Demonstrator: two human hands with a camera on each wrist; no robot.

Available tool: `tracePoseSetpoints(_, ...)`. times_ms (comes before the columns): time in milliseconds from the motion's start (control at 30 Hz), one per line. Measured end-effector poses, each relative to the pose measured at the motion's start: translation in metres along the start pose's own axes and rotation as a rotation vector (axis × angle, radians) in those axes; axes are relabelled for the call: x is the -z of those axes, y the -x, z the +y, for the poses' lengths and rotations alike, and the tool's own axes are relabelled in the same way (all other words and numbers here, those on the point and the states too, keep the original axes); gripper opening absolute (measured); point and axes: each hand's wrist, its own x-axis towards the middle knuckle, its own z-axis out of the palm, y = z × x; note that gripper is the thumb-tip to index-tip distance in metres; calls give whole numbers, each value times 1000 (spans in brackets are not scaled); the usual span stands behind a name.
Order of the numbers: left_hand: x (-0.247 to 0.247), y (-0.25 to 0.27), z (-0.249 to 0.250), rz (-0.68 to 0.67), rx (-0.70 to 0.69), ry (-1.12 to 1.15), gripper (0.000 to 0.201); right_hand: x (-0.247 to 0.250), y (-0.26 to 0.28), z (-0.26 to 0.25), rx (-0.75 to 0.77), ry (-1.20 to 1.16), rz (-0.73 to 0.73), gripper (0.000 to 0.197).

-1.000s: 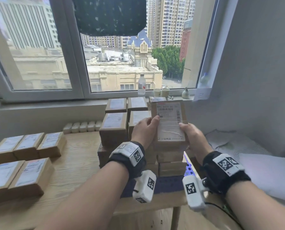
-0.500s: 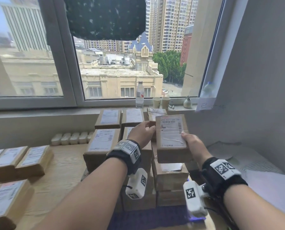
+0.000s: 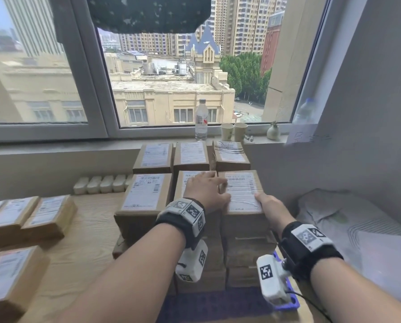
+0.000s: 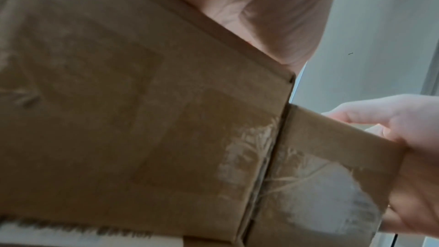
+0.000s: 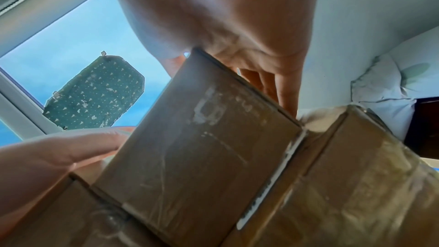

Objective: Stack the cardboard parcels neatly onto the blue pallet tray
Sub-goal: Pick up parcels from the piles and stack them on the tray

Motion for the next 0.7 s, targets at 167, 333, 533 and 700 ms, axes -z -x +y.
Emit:
tracePoseSetpoints(167, -2, 0, 0, -13, 8, -14, 57, -1, 2, 0, 10, 145, 34, 42)
tracePoseSetpoints(333, 5, 6, 1, 0, 40, 46, 55, 6, 23, -18, 93, 398, 95, 49)
tracePoseSetpoints(533, 13, 31, -1, 114, 55, 111, 50, 13, 68, -37, 388, 669, 173, 45)
tracePoseSetpoints(700, 11, 75, -7, 162, 111, 163, 45, 5, 115, -41, 639, 707, 224, 24)
